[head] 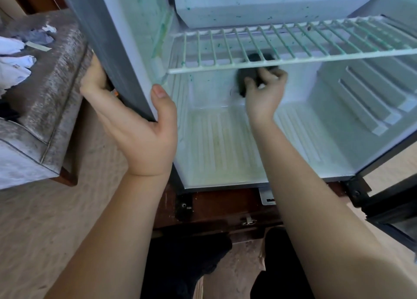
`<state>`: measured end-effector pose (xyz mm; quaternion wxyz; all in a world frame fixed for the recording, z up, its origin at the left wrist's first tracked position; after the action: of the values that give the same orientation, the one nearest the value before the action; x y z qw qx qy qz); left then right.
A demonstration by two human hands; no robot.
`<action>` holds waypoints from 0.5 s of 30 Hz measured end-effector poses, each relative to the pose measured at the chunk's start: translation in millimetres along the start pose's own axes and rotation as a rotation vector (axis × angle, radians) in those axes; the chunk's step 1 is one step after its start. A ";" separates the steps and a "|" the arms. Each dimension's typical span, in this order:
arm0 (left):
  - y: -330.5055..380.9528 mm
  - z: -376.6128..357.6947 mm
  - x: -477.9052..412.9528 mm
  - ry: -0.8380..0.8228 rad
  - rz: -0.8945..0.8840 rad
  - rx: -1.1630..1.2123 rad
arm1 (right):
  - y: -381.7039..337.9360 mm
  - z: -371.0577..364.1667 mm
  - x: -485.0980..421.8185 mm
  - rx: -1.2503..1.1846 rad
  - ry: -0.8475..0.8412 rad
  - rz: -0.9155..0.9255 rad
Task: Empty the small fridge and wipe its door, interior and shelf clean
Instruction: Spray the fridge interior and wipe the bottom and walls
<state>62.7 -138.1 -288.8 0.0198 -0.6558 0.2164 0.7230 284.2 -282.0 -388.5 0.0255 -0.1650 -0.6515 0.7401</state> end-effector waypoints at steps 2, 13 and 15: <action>0.3 0.2 0.2 0.006 -0.016 0.012 | -3.5 -25.5 22.2 0.089 -0.240 0.108; 0.0 0.2 -0.5 -0.031 -0.032 0.025 | 42.0 66.4 -27.5 -0.042 0.414 -0.169; 0.8 0.4 -2.0 -0.022 -0.028 0.015 | 49.9 55.2 -30.8 -0.002 0.343 -0.250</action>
<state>62.4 -138.2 -286.6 0.0372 -0.6508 0.2126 0.7279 306.8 -350.1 -425.2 0.2277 -0.2066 -0.6535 0.6917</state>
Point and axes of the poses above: each hand's wrist, its own x-axis away from the middle knuckle, its own z-axis out of the back of the hand, y = z × x, the point moved 5 cm from there along -x, towards the middle knuckle, and after that the axes turned 7 degrees about -z, right-handed, at the moved point
